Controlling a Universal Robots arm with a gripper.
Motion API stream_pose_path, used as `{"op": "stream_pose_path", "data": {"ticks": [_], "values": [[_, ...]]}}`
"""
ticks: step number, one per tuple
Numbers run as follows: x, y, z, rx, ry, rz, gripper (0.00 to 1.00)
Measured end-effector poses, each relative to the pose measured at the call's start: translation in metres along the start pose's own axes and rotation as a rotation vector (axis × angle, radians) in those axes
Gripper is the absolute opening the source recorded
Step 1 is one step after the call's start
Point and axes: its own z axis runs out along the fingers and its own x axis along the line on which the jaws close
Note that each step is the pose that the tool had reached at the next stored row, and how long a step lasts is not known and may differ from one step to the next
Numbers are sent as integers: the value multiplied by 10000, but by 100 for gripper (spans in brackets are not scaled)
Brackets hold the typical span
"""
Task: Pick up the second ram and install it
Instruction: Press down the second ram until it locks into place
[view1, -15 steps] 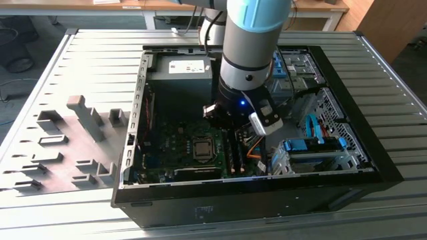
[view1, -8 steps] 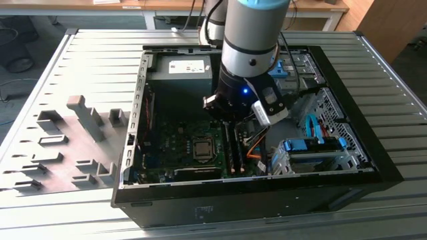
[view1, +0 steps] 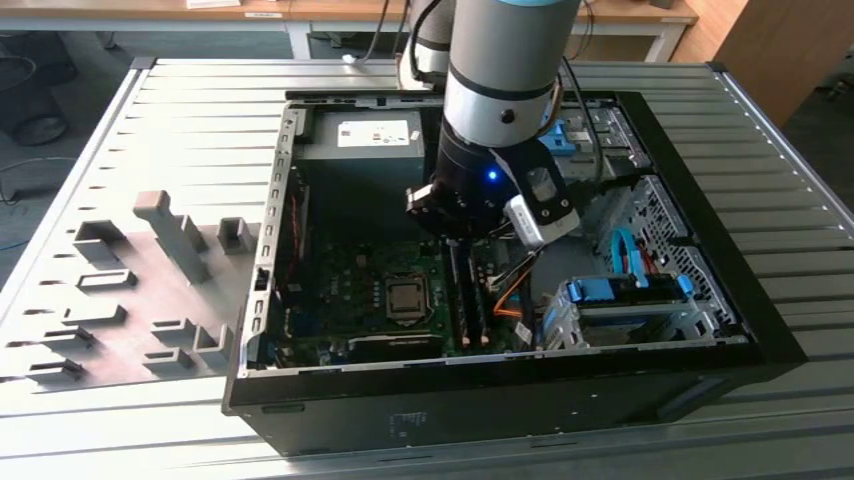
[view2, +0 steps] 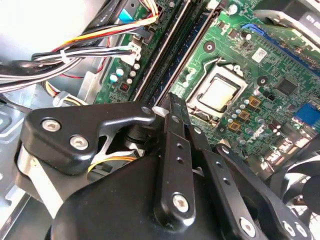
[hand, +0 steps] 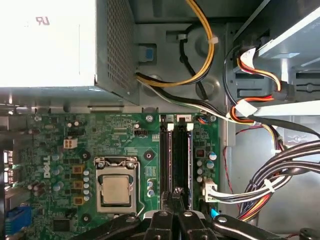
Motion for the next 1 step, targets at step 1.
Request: {"op": "stream_pose_path", "data": {"ticks": [1], "values": [[0,0,0,0,0,0,11]]}}
